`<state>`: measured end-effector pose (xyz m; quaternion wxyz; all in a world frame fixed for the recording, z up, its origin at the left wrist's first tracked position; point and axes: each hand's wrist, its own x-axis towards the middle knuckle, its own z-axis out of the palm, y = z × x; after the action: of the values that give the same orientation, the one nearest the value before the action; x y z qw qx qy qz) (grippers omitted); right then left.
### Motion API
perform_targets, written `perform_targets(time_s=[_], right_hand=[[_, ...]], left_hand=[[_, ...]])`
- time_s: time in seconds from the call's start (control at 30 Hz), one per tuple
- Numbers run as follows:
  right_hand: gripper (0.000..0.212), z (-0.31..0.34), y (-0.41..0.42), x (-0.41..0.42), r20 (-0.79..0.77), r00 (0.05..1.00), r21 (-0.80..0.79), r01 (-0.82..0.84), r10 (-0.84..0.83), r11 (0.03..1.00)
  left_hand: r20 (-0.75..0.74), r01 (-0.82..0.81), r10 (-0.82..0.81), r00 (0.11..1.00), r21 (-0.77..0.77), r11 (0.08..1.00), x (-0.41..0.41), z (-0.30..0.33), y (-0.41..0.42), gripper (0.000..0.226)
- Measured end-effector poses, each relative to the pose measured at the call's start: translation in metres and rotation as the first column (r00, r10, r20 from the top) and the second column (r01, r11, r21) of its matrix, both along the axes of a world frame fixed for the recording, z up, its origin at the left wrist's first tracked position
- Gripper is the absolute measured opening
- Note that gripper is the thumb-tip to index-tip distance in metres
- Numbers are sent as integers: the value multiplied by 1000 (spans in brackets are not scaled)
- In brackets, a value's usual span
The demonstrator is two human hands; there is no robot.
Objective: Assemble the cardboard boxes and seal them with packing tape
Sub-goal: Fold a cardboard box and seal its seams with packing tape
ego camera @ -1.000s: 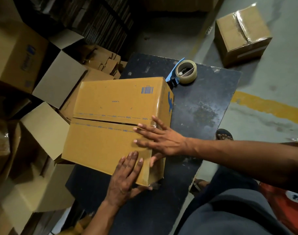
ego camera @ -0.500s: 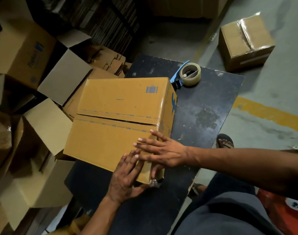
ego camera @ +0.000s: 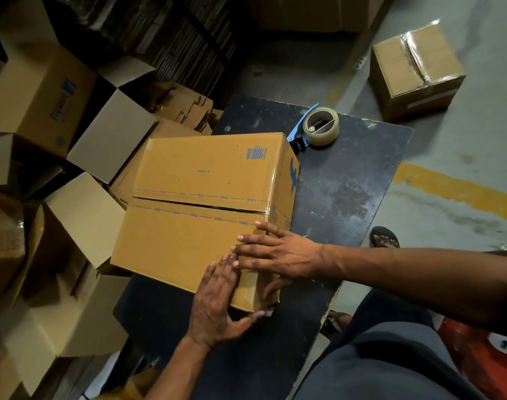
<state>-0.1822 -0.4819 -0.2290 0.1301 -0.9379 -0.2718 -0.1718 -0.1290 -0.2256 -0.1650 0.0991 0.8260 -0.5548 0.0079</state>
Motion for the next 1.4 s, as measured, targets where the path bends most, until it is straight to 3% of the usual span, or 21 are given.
perform_targets(time_s=[0.1,0.27,0.37,0.5,0.8,0.93,1.0,1.1,1.23,1.4], right_hand=[[107,2,-11,0,-19,999,-136,-33,31,990],[119,3,-15,-8,-23,1000,-138,-21,18,990],[120,-7,-11,-14,-48,999,-78,14,-17,997],[118,-12,0,-18,-76,996,70,43,-38,997],[114,-27,24,-19,-20,983,161,185,-185,969],[117,-29,19,-18,-17,986,123,164,-163,979],[123,-29,12,-20,-28,989,66,149,-148,987],[123,-25,12,-20,-43,989,149,147,-142,978],[114,-27,24,-21,-24,978,205,207,-206,957],[118,-31,26,-21,-26,973,216,231,-231,949]], left_hand=[[-15,-68,68,998,6,998,-8,1,-3,106],[-102,-304,298,949,-39,952,-26,-4,-12,104],[-217,-419,403,889,-35,907,-32,-1,-18,98],[-251,-472,455,854,-8,881,-35,0,-20,98],[-177,-509,490,853,-76,858,-49,-9,-20,80],[-144,-451,436,889,-102,887,-46,-10,-16,77],[-130,-338,328,936,-65,939,-36,-4,-4,91],[-20,-161,162,987,31,986,-18,3,16,106],[72,-89,87,994,33,995,-3,-2,23,90],[78,-27,21,997,80,996,-3,0,28,81]])
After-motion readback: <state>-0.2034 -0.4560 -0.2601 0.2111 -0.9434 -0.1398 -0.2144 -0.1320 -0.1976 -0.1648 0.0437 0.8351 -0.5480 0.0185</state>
